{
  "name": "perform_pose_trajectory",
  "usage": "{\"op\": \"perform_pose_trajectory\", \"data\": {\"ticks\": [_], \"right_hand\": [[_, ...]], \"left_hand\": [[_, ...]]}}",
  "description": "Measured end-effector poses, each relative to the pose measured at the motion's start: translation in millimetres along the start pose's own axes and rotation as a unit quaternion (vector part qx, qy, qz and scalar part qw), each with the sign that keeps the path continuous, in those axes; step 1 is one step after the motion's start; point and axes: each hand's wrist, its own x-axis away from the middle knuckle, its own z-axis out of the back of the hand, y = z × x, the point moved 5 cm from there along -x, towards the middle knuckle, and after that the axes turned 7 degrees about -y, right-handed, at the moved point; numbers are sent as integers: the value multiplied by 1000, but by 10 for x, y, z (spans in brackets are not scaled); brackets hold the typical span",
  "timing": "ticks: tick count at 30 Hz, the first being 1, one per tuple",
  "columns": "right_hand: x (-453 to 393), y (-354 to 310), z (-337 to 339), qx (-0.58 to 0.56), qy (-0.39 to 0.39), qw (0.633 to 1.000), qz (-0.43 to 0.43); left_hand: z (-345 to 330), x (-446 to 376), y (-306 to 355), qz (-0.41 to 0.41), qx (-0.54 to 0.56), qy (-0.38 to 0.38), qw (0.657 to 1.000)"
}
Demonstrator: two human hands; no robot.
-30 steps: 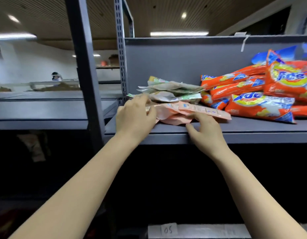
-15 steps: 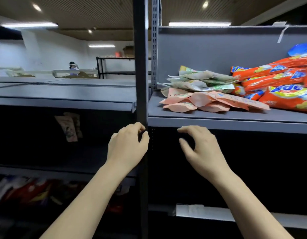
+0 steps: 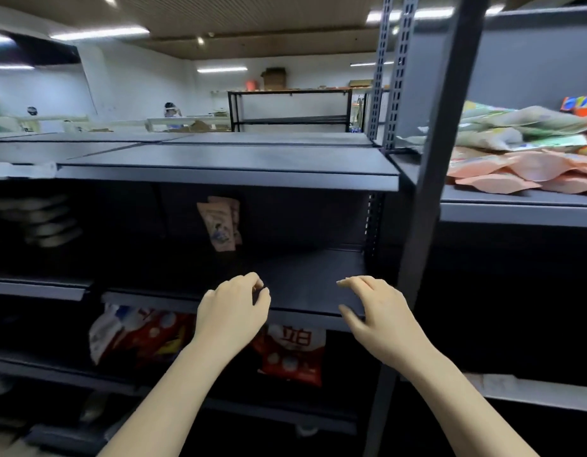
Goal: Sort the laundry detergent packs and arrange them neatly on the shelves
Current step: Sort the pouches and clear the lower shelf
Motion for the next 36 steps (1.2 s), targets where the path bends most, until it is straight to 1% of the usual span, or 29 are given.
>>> {"op": "perform_pose_trajectory", "data": {"ticks": [7,13,19,23,25,28,30,32,33,36], "right_hand": [[-295,-452,-567,25,-107,993,-41],[-654,-613,-922,39,-167,984,-55],[-1146,-609,-1227,23,-197,978,-56],[-1483,-589,-1400,22,-221,973,-57],[-1644,-575,-1456,19,-230,971,-60],[-1836,-571,-1520,24,-248,967,-57],[-1940,-560,-1573,14,-256,965,-58],[-2035,-531,-1645,-1,-267,961,-67],[-2092,-505,-1688,-11,-271,960,-74],[-2287,-425,-1828,-60,-268,957,-96]], "left_hand": [[26,-69,-903,23,-24,-40,999],[-108,-333,-1398,49,-38,-67,996],[-286,-794,-1729,53,-45,-82,994],[-390,-1197,-1911,51,-54,-125,989],[-428,-1374,-1988,55,-59,-130,988],[-487,-1570,-2087,82,-57,-124,987],[-539,-1685,-2152,96,-49,-140,984],[-620,-1795,-2216,94,-14,-164,982],[-663,-1854,-2244,93,24,-172,980],[-746,-2060,-2316,122,191,-172,959]]}}
